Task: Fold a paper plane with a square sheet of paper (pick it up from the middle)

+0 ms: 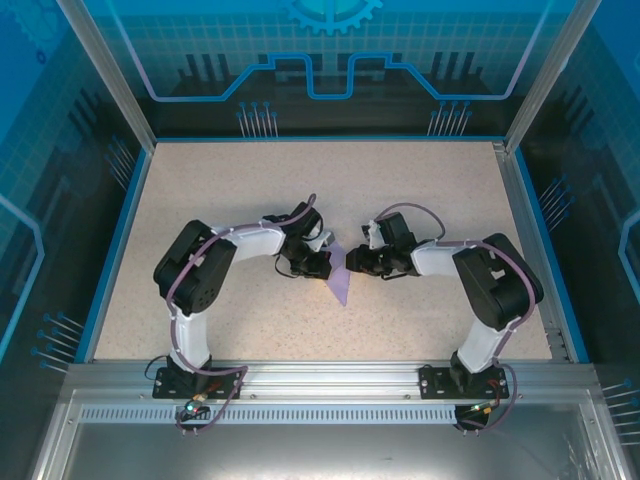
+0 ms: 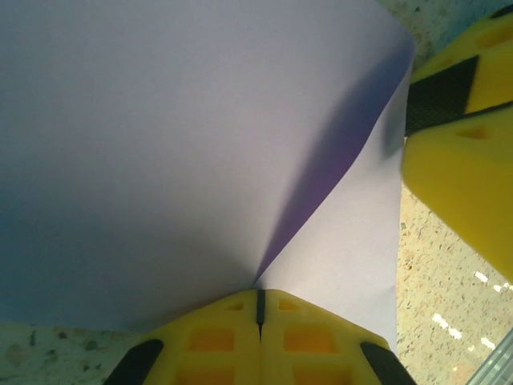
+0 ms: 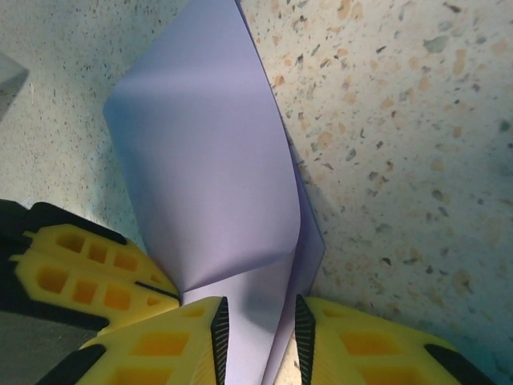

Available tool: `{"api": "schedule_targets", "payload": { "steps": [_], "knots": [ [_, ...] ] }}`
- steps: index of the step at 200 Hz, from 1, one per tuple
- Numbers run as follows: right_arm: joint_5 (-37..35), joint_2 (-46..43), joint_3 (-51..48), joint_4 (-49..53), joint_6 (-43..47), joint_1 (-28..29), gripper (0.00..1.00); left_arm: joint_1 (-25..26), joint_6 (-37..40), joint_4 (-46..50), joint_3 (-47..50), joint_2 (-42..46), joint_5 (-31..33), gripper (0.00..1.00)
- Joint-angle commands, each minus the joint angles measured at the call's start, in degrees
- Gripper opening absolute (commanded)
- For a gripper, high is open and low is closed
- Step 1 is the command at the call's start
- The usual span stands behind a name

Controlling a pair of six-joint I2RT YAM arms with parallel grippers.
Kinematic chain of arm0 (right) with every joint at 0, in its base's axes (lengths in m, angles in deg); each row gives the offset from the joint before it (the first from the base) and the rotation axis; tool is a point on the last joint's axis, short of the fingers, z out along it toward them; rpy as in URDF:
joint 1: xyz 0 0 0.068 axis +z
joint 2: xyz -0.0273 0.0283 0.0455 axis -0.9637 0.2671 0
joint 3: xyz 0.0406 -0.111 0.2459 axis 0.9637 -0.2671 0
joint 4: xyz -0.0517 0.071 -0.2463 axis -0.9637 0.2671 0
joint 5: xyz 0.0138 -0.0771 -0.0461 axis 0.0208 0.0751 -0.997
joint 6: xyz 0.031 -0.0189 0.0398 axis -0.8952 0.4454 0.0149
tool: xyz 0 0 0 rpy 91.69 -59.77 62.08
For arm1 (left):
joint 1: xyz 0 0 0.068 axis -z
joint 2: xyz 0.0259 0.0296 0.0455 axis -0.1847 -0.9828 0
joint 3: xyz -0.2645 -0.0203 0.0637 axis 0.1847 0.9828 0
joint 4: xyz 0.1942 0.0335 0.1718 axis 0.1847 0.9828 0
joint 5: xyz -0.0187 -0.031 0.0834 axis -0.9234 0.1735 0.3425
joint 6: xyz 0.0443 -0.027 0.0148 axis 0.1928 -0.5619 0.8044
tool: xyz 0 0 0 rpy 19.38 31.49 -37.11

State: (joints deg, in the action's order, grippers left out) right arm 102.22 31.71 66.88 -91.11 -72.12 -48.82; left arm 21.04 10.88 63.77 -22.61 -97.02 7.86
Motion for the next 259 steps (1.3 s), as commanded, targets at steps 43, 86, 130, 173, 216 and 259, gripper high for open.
{"api": "schedule_targets", "payload": {
  "steps": [43, 86, 130, 173, 216, 259],
  "knots": [
    [4.68, 0.00, 1.28, -2.15, -0.25, -0.84, 0.29, 0.16, -2.12, -4.97, 6.58, -0.03, 7.93, 0.03],
    [4.84, -1.98, -0.17, -1.71, -0.54, 0.03, 0.27, 0.22, -2.33, -5.85, 7.21, -0.03, 7.86, 0.02],
    [2.45, -3.33, -0.28, 0.73, 0.38, 2.08, 0.23, 0.13, -1.94, -5.72, 7.21, -0.05, 8.12, 0.02],
    [-2.09, -4.25, -0.11, 3.97, 1.90, 4.30, 0.18, 0.10, -1.87, -5.64, 7.20, -0.20, 7.79, 0.02],
    [-10.36, -4.67, 0.65, 8.13, 2.74, 6.71, 0.14, 0.09, -1.76, -5.43, 7.03, -0.54, 7.58, 0.02],
    [-15.09, -5.02, 2.36, 10.60, 3.37, 9.51, 0.10, 0.05, -1.57, -5.21, 7.02, -0.64, 7.59, 0.02]
  ]
}}
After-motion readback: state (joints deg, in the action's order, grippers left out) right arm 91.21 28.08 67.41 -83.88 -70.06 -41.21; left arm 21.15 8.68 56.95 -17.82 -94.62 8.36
